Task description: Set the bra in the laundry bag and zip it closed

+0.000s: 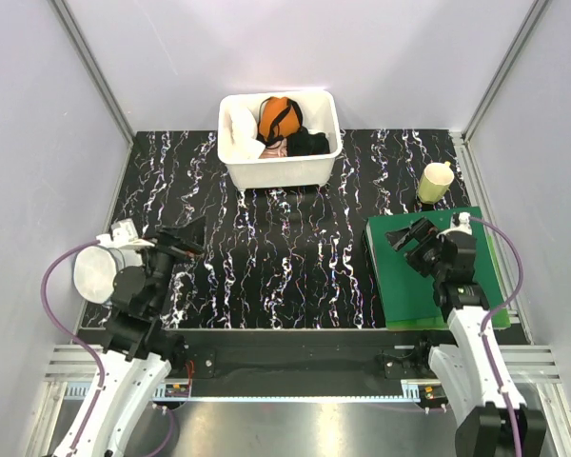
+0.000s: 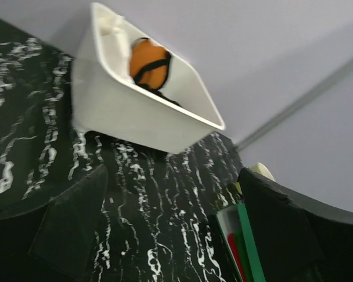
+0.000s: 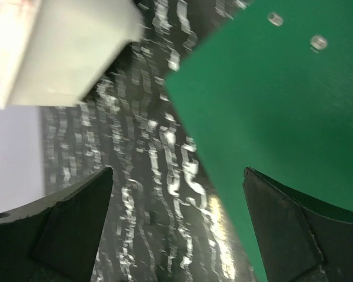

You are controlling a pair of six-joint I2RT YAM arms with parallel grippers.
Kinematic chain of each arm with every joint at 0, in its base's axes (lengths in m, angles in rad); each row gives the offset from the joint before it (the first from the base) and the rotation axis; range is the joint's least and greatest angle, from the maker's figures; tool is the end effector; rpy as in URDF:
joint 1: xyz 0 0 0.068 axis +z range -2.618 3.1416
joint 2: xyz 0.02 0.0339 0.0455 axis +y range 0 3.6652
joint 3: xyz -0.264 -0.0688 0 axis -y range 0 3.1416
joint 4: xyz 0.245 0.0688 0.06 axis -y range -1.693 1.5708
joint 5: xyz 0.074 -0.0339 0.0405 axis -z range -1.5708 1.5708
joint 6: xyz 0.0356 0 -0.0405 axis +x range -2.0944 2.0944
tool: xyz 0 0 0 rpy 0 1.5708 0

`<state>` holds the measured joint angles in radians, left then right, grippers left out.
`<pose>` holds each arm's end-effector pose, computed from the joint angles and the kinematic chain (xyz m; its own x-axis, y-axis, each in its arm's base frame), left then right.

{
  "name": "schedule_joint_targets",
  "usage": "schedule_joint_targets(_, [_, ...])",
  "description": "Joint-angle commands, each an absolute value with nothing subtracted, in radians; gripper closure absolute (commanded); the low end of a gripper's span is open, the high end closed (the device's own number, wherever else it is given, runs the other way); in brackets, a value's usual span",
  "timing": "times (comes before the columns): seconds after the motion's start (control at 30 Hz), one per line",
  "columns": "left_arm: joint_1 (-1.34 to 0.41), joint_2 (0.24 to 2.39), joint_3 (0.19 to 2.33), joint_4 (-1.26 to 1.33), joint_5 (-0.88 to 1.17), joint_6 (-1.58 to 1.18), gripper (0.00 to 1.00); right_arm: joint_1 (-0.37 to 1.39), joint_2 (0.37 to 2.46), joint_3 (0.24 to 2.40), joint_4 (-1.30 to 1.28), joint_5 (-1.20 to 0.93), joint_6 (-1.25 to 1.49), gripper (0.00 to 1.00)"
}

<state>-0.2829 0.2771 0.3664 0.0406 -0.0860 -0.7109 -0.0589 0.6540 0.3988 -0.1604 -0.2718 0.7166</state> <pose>0.1096 -0.0287 0.2815 -0.0339 -0.6672 -0.7441 0.2299 0.7194 -0.6554 0.1620 0.0000 0.2266 -0.4277 0.6590 -0.6187 0.1226 0.7204 0.6826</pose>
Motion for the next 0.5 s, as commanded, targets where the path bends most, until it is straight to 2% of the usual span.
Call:
schedule_joint_targets(0.0, [-0.296,0.264,0.508,-0.329,-0.431,-0.739,0.01,-0.061,0.724,0.471,-0.236,-0.215,0.65,0.0])
schedule_joint_targets(0.07, [-0.296,0.275,0.601,-0.481,-0.44,-0.723,0.01,-0.061,0.735,0.517,-0.241,-0.268,0.647,0.0])
schedule_joint_targets(0.17, [-0.296,0.293,0.718,-0.583,-0.405,-0.641,0.01,-0.061,0.741,0.532,-0.178,-0.38,0.62,0.0])
schedule_joint_targets(0.27, [-0.296,0.351,0.801,-0.685,-0.379,-0.681,0.01,-0.061,0.787,0.552,-0.129,-0.495,0.609,0.0])
schedule_joint_targets(0.33, [-0.296,0.434,0.863,-0.794,-0.397,-0.738,0.01,-0.061,0.839,0.574,-0.127,-0.515,0.62,0.0])
schedule_joint_targets(0.47, [-0.29,0.595,0.943,-0.92,-0.56,-0.79,0.01,-0.048,0.905,0.646,-0.202,-0.462,0.601,0.0])
